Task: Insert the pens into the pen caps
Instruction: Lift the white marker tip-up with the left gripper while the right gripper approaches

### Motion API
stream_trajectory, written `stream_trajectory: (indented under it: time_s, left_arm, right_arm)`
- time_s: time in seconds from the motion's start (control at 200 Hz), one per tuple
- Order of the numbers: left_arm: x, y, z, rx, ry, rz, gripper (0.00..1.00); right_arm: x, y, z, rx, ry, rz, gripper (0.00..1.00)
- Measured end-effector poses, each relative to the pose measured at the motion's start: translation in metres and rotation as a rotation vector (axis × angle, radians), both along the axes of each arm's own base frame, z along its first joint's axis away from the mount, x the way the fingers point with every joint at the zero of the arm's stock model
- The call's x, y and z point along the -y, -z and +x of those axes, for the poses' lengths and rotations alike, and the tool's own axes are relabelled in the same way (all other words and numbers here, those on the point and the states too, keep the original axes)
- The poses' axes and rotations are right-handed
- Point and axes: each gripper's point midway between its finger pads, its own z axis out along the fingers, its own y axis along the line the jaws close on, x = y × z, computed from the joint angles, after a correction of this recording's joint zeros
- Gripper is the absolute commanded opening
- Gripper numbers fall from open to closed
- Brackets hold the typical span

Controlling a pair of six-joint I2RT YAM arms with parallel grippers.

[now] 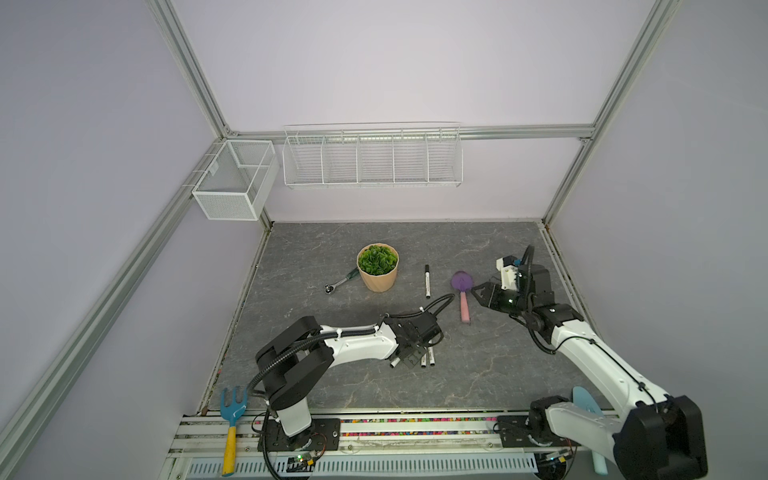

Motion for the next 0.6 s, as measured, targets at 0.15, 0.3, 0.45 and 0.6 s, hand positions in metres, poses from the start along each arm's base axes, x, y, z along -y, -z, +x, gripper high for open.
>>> stream_trajectory:
  time_s: [0.15,0.3,0.45,0.6]
  left_arm:
    - [0.009,-0.024,0.026,0.014,-0.065,-0.103,0.0]
    - [0.008,-0.098,0.07,0.094,-0.176,-0.381,0.0]
    - [0.025,-0.179,0.08,0.216,-0.129,-0.659,0.0]
    - [0.038,-0.188,0.075,0.207,-0.079,-0.73,0.0]
  right_arm:
    - [-0.007,0.0,-0.003,0.001,-0.027,0.003,0.46]
    - [-0.037,-0.003,-0.019,0.004,-0.149,0.024,0.47]
    - [-0.08,-0.005,-0.036,0.006,-0.308,0.073,0.47]
    - [-0.105,-0.015,-0.031,0.031,-0.363,0.132,0.46]
